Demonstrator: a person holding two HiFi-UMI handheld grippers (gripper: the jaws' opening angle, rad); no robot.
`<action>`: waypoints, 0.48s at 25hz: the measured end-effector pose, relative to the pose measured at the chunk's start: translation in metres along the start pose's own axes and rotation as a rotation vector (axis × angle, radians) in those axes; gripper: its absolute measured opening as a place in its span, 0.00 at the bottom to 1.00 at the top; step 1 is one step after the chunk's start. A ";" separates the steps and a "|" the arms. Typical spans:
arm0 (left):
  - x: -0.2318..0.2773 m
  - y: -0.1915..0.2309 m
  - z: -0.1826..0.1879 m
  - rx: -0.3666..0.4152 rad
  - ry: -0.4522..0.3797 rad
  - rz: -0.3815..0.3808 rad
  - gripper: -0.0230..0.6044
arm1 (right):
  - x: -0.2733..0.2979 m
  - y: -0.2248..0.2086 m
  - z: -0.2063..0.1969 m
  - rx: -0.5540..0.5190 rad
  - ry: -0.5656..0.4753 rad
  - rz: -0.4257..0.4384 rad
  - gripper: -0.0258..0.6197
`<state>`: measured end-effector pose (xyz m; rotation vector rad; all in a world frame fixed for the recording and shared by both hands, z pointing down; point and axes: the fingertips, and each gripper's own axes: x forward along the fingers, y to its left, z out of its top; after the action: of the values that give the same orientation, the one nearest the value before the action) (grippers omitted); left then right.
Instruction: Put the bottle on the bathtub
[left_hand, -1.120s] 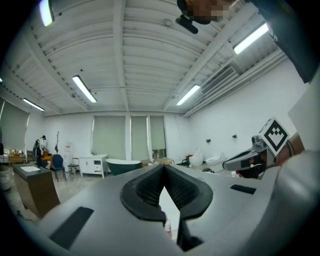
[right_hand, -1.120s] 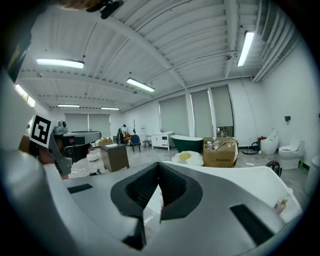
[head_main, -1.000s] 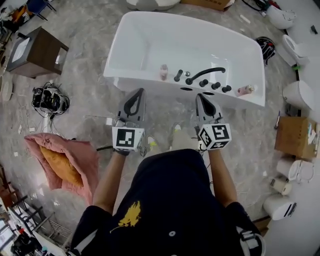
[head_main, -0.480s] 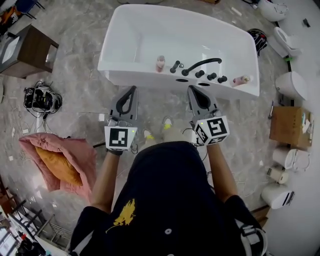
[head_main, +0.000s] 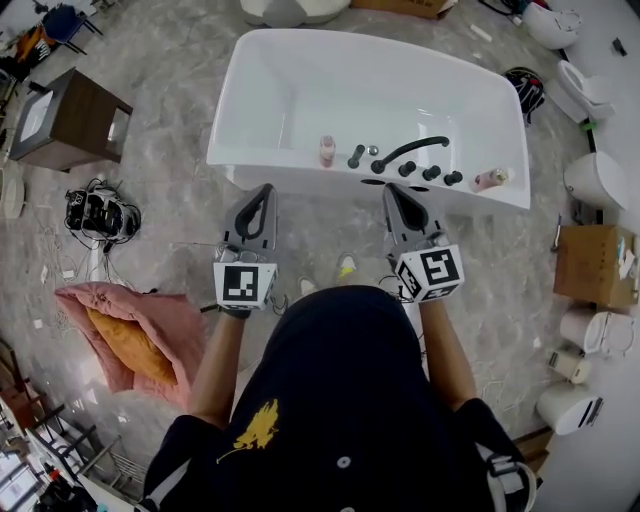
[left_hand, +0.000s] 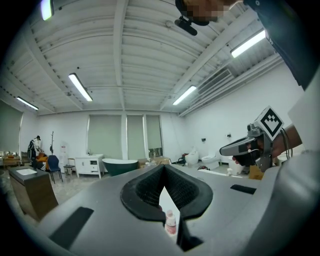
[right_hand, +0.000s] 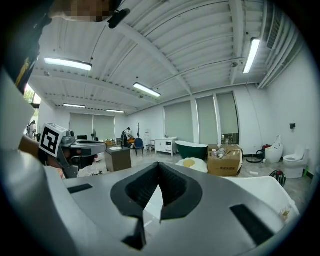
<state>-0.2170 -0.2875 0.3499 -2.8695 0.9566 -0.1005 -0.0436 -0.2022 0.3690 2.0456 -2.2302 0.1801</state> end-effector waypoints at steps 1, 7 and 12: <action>0.001 -0.001 -0.002 0.004 0.005 -0.002 0.06 | 0.000 -0.003 0.000 -0.004 0.003 -0.003 0.04; 0.012 -0.006 -0.015 0.039 0.051 -0.020 0.06 | -0.005 -0.031 -0.002 0.002 0.008 -0.031 0.04; 0.022 -0.005 -0.012 0.011 0.043 -0.002 0.06 | 0.003 -0.039 -0.002 -0.011 0.014 -0.018 0.04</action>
<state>-0.1983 -0.2979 0.3632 -2.8695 0.9582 -0.1678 -0.0052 -0.2076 0.3721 2.0513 -2.1995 0.1787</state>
